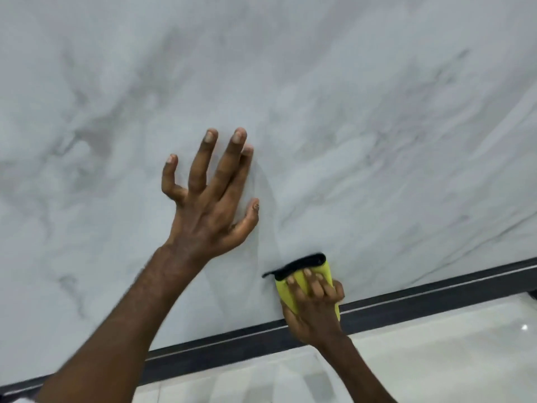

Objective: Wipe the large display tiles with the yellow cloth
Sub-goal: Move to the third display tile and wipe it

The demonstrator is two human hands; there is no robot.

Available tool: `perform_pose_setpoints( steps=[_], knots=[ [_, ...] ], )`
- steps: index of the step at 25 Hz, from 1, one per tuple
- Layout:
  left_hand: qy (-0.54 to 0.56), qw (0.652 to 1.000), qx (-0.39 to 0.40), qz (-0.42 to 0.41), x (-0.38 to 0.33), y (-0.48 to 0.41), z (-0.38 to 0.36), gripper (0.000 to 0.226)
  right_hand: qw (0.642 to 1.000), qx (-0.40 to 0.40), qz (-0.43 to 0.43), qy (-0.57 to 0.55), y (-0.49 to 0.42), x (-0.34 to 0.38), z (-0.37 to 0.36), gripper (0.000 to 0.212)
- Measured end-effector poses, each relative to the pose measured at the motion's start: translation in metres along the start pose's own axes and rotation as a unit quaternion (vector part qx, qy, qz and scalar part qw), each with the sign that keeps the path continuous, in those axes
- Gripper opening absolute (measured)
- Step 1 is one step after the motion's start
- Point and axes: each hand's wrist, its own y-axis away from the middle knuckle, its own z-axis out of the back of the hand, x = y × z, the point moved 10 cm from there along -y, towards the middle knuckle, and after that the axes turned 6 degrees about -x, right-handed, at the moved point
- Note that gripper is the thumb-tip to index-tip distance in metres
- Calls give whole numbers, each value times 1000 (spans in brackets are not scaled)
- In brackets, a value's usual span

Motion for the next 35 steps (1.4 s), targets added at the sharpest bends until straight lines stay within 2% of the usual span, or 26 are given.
perform_pose_setpoints(
  steps=[3, 6, 8, 12, 14, 16, 18, 20, 22, 24, 28, 30, 32, 35],
  knots=[
    [-31, 999, 5, 24, -24, 24, -14, 88, 994, -95, 15, -45, -72, -1, 41, 77],
    [-60, 998, 1, 20, -26, 31, -22, 91, 984, -170, -25, -52, -116, -31, 53, 80],
    [-57, 998, 8, 21, -24, 30, -21, 91, 988, -149, -12, -46, -83, -42, 41, 83],
    [-69, 997, -1, 18, -27, 32, -22, 89, 1000, -26, 7, 7, 38, -78, 5, 95],
    [-75, 997, -14, 22, -26, 32, -23, 89, 1000, -13, 4, 12, 54, -90, 1, 104],
    [-82, 996, -18, 32, -25, 33, -21, 88, 999, -35, -5, -34, 27, -80, 13, 102],
    [-71, 997, -14, 37, -27, 34, -20, 87, 994, -71, 3, -77, -45, -57, 38, 94],
    [-51, 998, -4, 40, -27, 33, -22, 87, 988, -130, 11, -79, -134, -39, 74, 83],
    [-55, 998, 0, 35, -28, 34, -22, 87, 977, -198, -25, -70, -205, -40, 106, 74],
    [-65, 998, -7, 25, -28, 33, -22, 85, 971, -228, -48, -48, -219, -45, 108, 71],
    [-34, 998, 10, 55, -28, 26, -13, 81, 990, -137, 1, 24, -111, -49, 63, 82],
    [24, 997, 19, 66, -34, 8, 1, 73, 996, -88, -23, 3, -92, -59, 57, 90],
    [59, 997, -6, 55, -19, -42, 21, 64, 995, -77, -36, -42, -135, -52, 73, 89],
    [-5, 993, -33, 113, 32, -110, 25, 64, 987, -136, 34, -76, -275, -24, 132, 85]
  ],
)
